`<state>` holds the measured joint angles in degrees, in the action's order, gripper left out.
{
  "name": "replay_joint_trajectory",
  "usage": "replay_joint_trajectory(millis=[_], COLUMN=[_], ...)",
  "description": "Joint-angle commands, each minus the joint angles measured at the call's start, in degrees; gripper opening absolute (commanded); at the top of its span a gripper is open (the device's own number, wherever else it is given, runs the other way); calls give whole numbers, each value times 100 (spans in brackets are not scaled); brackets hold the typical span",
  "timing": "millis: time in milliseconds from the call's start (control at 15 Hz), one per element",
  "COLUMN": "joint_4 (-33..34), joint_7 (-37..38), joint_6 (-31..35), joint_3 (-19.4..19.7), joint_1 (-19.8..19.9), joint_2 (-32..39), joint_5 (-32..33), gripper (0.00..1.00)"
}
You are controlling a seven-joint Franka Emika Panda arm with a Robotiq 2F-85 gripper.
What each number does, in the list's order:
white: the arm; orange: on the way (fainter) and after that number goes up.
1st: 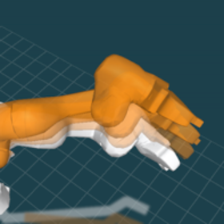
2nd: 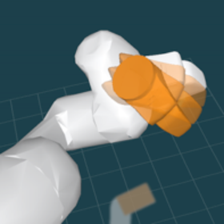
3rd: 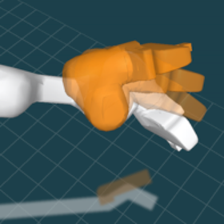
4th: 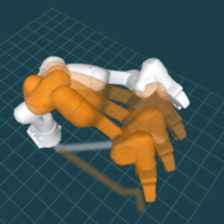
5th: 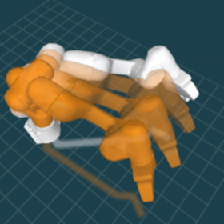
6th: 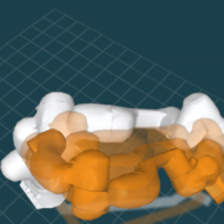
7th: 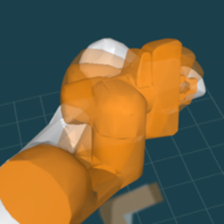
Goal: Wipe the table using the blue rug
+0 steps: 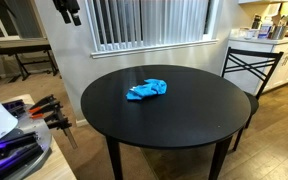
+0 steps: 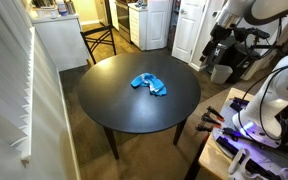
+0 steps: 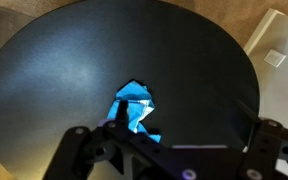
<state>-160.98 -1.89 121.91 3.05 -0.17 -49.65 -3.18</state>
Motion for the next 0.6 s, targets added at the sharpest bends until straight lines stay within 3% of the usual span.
replay_joint_trajectory(millis=[0,533], joint_4=[127,911], joint_7=[-151,-596], joint_6=[334,2481], joint_3=[55,351], joint_1=[-40,-204], joint_2=[451,3193], joint_5=[-37,-228], gripper=[100,100])
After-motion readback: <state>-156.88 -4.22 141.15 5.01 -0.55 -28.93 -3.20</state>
